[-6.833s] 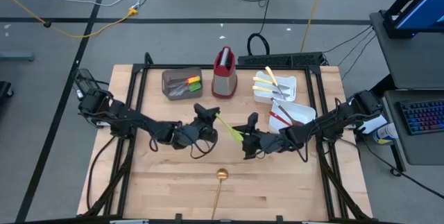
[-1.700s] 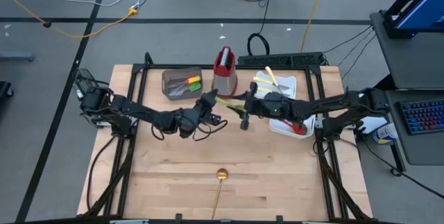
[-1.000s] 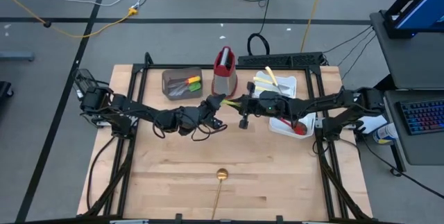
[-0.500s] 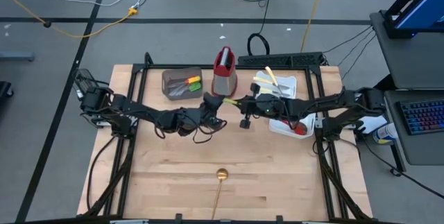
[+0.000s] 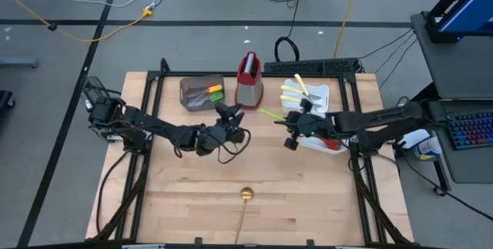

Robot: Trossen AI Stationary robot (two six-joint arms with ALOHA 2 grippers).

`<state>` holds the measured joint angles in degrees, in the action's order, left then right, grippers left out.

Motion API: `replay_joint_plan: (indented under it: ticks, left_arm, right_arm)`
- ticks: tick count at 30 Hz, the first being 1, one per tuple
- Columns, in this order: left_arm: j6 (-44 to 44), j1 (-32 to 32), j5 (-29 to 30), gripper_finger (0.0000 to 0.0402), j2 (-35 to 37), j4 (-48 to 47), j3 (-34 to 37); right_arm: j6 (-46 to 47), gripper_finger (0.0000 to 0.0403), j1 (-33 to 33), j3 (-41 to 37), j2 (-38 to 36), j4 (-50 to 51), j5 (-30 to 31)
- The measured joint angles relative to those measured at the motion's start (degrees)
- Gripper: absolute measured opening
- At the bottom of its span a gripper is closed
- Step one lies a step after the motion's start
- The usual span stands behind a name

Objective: Pick & Place Kitchen Items
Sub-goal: Put the green serving spoon into the bottom white bin

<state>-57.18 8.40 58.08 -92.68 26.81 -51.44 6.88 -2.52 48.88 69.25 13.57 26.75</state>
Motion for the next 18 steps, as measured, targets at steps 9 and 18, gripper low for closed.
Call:
replay_joint_plan:
  ticks: [9,18]
  left_arm:
    - [10.9,-0.1,0.4,0.0205,0.0,-6.2,0.0]
    - [24.6,0.1,-3.6,0.0202,0.0,-8.6,0.0]
  right_arm:
    - [12.6,0.0025,-5.8,0.0,-5.9,22.6,11.0]
    - [23.0,0.0019,-7.9,-7.0,-5.9,27.5,12.1]
